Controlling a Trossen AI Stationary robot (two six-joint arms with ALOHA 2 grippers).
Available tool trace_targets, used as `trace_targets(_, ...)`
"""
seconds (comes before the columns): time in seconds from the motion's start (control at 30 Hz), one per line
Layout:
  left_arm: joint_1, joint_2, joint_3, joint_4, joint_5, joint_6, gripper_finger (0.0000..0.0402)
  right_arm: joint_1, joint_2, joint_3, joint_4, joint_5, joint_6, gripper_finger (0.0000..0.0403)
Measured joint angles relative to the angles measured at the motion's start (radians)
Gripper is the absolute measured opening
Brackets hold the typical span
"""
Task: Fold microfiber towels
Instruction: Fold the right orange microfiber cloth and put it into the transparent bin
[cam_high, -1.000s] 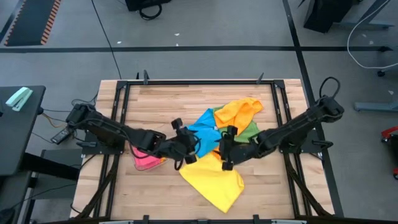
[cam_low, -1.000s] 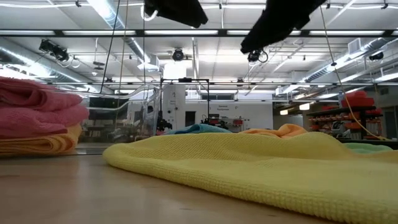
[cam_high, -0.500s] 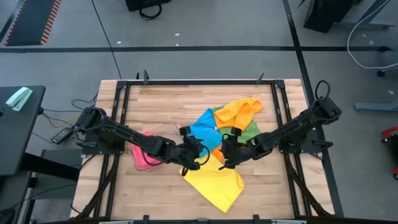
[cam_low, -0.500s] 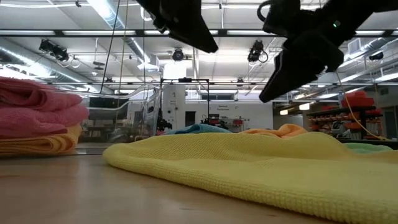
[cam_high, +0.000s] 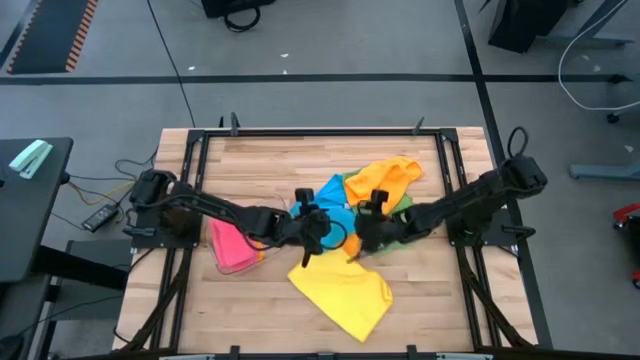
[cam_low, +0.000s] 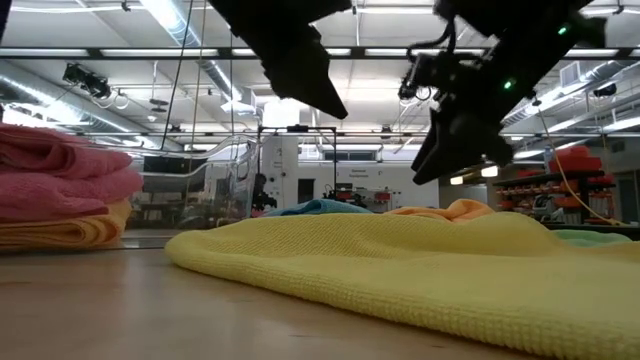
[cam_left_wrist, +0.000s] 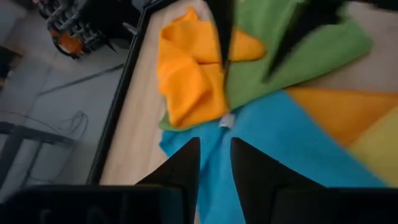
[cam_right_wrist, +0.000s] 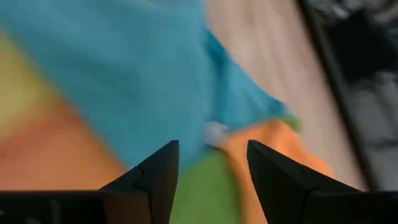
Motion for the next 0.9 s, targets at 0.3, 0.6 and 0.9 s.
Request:
trace_targets(0.3,0.099,0.000,0.000,-0.034,0.000,0.232,0.0072,-0.248,0.000,0.000,-0.147,-0.113,-0.159,0.0197)
trace_targets(0.6,0.199,0.000,0.000,-0.021,0.064,0.452,0.0054,-0.324,0.000,0.000,-0.189,-0.138,-0.343,0.0197)
trace_targets(0.9,0.295,0.000,0.000,-0.003,0.163,0.497,0.0055,-0.323,0.000,-0.007,-0.011,-0.240,-0.507,0.0197)
